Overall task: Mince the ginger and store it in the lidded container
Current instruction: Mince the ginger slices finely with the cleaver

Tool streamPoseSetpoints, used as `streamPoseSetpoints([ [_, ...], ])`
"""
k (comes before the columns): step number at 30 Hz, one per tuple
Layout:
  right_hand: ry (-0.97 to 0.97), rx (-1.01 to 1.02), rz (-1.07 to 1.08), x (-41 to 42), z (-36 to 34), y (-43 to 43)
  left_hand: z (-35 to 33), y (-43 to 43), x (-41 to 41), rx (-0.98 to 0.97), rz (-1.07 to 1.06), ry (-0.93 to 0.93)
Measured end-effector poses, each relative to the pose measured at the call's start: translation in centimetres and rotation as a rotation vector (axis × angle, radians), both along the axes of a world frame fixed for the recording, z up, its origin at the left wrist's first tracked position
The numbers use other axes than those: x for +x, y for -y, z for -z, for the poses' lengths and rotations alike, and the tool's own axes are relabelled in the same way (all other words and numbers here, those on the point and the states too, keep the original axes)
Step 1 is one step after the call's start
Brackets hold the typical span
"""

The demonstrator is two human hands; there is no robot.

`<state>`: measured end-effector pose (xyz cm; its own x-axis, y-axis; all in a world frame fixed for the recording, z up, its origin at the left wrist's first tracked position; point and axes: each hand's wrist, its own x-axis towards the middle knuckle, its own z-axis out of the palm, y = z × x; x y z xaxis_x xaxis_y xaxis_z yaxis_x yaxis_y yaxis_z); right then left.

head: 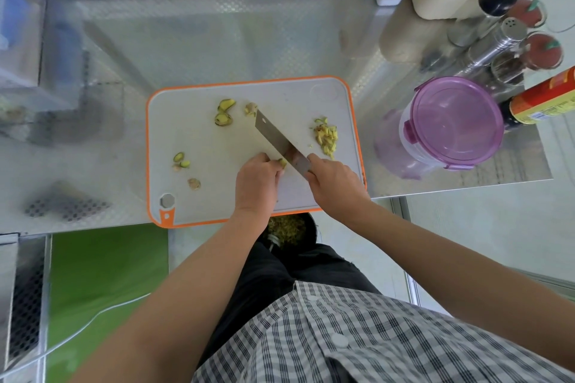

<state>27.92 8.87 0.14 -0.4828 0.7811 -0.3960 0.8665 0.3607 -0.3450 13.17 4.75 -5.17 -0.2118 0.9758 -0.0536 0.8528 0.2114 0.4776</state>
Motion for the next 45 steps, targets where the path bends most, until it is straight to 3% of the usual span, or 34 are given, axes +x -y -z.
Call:
streamPoseSetpoints([
  [8,0.107,-0.003,-0.021,-0.7,0.5,0.3,0.0,-0.1,0.1,-0.013,0.000,-0.015],
  [17,-0.019,0.000,0.026,-0.2,0.3,0.8,-0.1,-0.1,0.0,-0.020,-0.028,0.008],
  [26,0.087,-0.013,-0.011,-0.7,0.8,0.9,0.0,-0.1,0.1,-0.016,-0.015,-0.001],
  [33,0.001,-0.009,0.026,-0.8,0.6,0.8,0.0,0.5,0.0,0.031,-0.020,0.011],
  [45,0.118,-0.006,-0.030,-1.1,0.8,1.1,0.0,0.6,0.2,0.044,-0.042,0.024],
])
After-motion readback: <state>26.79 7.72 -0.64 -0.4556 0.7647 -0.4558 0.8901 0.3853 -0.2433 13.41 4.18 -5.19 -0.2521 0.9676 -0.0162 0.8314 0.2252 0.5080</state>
